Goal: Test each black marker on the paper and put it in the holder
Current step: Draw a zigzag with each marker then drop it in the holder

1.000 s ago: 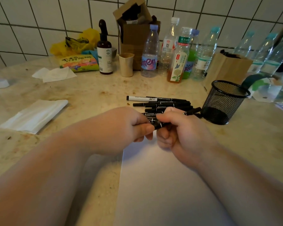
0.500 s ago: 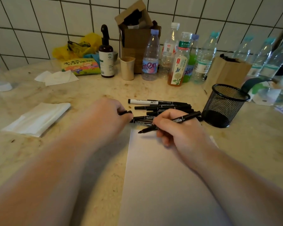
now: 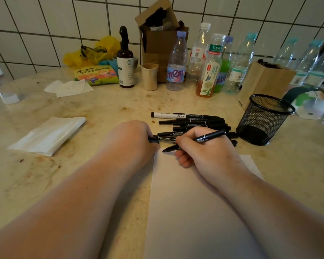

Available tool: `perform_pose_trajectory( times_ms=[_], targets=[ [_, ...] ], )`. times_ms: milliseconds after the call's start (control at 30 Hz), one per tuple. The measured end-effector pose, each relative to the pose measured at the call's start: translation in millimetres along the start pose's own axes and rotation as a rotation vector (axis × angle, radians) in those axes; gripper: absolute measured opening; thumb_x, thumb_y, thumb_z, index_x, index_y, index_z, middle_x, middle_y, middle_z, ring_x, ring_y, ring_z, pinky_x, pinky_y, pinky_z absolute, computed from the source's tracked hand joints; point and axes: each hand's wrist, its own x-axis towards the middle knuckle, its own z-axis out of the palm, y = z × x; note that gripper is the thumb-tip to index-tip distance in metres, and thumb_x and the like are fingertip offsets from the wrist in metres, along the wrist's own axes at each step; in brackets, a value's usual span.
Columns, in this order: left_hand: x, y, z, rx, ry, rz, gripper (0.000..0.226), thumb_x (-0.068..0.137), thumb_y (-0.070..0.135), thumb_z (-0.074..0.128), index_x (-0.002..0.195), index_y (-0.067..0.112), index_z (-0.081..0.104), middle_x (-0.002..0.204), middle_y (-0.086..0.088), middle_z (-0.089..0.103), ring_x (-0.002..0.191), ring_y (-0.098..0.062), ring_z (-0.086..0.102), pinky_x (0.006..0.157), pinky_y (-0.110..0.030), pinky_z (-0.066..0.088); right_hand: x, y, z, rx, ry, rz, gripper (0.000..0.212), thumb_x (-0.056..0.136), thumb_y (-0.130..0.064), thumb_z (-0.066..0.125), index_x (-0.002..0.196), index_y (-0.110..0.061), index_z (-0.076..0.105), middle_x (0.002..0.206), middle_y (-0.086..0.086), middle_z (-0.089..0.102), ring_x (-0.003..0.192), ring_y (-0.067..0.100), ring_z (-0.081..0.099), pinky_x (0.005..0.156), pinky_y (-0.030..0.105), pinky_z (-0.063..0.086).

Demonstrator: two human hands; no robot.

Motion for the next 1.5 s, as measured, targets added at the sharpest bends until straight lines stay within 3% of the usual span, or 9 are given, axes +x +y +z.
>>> perform_pose_trajectory(
  times_ms=[533,1167,1267,1400,1500],
  targets=[
    [3.7,-3.2,5.8,0.006,-0.004,-0.005,0.02,0.077,0.043,0.068,0.062,0.032,0.059,0.061,0.011,0.06,0.058,-0.005,0.054,0.048,-0.024,0.034,2.3,-0.9,-0.9,0.01,0.003,0.047,0.017,0.094,-0.022,0.07,0.078,-0.018,0.076,0.07,0.003,0.078,0.06,0.014,0.074,0.055,0.021,0.056],
    [-4.1,-0.9,-4.0,-0.012,-0.016,-0.003,0.016,0.079,0.043,0.069,0.07,0.032,0.062,0.068,0.012,0.06,0.063,-0.004,0.053,0.05,-0.024,0.037,2.8,1.9,-7.1,0.048,0.046,0.085,0.019,0.089,-0.017,0.066,0.074,-0.012,0.076,0.066,0.008,0.077,0.055,0.017,0.072,0.052,0.024,0.055],
    [-7.1,0.8,-7.7,-0.011,-0.03,0.006,0.015,0.081,0.045,0.067,0.076,0.032,0.065,0.069,0.011,0.061,0.064,-0.005,0.054,0.05,-0.024,0.036,2.5,2.1,-8.2,0.096,0.057,0.07,0.016,0.087,-0.024,0.067,0.076,-0.018,0.077,0.067,0.008,0.077,0.056,0.018,0.072,0.052,0.025,0.055],
    [-11.5,2.5,-17.0,-0.082,-0.055,0.018,0.028,0.089,0.054,0.058,0.082,0.03,0.07,0.064,0.007,0.064,0.06,-0.008,0.057,0.049,-0.025,0.037,3.7,2.4,-13.0,0.239,0.143,0.086,0.02,0.082,-0.039,0.068,0.078,-0.022,0.079,0.057,-0.002,0.067,0.048,0.01,0.059,0.047,0.024,0.046],
    [-12.8,2.1,-20.9,-0.189,-0.071,0.047,0.031,0.091,0.056,0.054,0.085,0.032,0.074,0.064,0.004,0.066,0.059,-0.01,0.059,0.052,-0.026,0.042,5.4,2.6,-17.6,0.322,0.211,0.063,0.018,0.081,-0.038,0.071,0.077,-0.022,0.078,0.055,-0.008,0.055,0.049,0.006,0.048,0.045,0.022,0.038]
  ],
)
